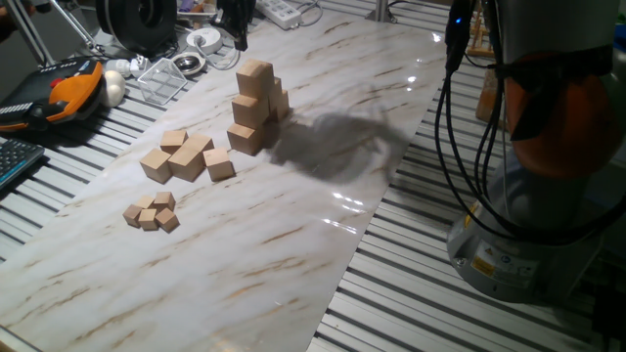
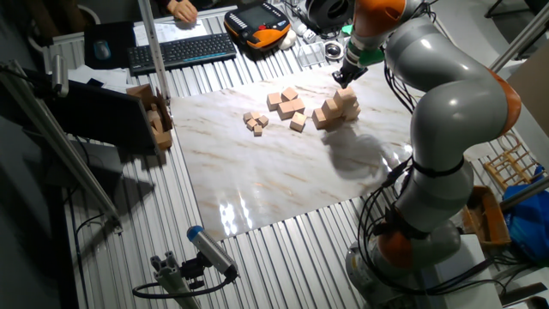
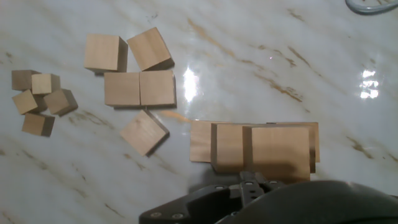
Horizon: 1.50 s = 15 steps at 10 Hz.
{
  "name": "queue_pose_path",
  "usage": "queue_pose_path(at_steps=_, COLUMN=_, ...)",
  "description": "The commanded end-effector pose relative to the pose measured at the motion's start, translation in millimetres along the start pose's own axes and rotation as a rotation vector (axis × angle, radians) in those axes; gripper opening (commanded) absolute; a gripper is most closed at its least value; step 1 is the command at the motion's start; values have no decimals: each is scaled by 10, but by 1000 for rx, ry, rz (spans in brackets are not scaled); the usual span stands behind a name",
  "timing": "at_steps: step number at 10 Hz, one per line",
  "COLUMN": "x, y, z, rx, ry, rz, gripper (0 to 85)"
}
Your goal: Stack the blocks into a pyramid shape
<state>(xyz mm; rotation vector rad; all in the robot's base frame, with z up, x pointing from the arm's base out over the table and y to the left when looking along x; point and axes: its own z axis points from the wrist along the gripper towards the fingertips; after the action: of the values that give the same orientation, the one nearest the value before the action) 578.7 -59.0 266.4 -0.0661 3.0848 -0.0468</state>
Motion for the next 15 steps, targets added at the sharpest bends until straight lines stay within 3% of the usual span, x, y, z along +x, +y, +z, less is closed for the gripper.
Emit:
queue_pose_path(at_steps=1, x=2, y=-2, z=3, rx=8, ry=-4, rz=-5, gripper=0)
queue_pose_path(at_steps=4, x=6, y=-15, z=-5, rx=22, ry=-12, rz=-15, gripper=0)
queue_pose_path(at_steps=9, x=-14, y=-35, z=-4, rx=-5, ry=-6, rz=-7, gripper=0)
queue_pose_path(at_steps=15, x=-7, y=-28, z=-16, rx=5, ry=-13, rz=-8, gripper=0)
